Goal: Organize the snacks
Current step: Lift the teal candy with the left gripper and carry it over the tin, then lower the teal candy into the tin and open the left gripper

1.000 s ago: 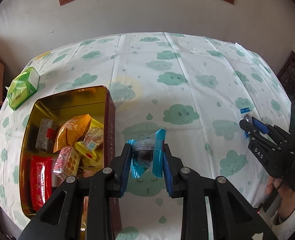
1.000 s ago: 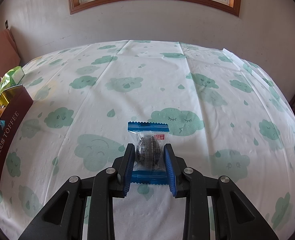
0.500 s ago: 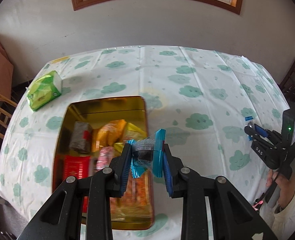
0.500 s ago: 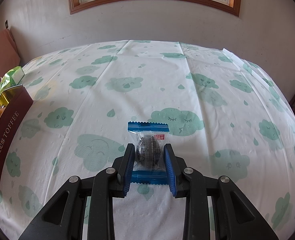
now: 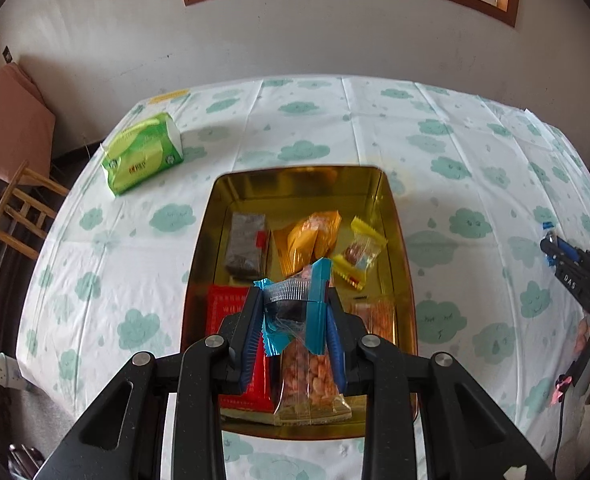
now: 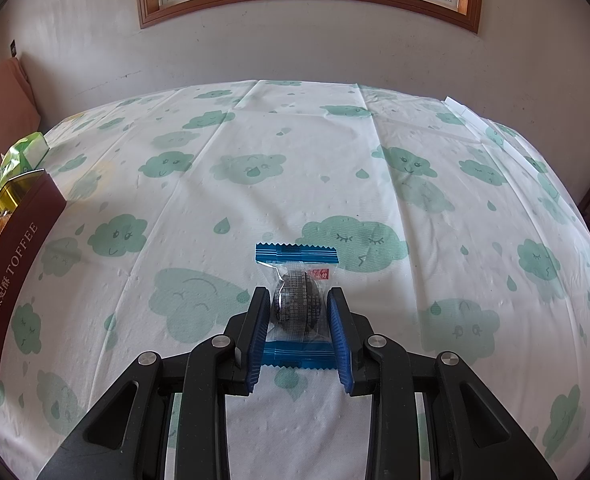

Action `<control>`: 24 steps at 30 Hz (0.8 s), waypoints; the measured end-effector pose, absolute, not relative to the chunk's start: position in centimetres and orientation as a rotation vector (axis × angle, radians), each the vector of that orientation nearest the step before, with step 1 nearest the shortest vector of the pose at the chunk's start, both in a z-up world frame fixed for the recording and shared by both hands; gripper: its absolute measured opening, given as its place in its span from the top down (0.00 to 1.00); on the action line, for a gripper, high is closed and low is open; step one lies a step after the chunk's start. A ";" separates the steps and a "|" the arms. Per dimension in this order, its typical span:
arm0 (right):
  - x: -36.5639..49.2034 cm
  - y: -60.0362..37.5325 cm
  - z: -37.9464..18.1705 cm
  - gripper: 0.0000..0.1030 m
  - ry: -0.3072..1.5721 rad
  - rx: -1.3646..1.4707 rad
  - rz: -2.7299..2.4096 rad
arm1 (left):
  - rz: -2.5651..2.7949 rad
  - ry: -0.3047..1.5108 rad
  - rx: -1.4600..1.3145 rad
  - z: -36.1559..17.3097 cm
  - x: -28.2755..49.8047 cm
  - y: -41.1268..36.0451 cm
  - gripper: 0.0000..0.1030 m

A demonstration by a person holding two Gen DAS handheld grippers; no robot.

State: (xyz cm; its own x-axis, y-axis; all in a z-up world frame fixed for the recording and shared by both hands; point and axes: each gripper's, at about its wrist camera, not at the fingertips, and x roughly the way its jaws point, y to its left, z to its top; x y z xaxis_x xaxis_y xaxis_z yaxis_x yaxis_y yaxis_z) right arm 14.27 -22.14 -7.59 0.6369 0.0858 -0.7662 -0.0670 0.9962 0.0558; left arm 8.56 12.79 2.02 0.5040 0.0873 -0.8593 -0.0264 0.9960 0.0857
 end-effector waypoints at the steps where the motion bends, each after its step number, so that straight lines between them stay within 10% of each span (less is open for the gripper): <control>1: 14.3 -22.2 -7.6 0.70 0.876 0.023 0.087 | 0.067 1.046 0.061 1.7 8.5 12.8 0.75; 24: 14.3 -22.1 -7.6 0.70 0.876 0.021 0.086 | 0.100 1.149 0.057 -3.1 8.0 13.5 0.74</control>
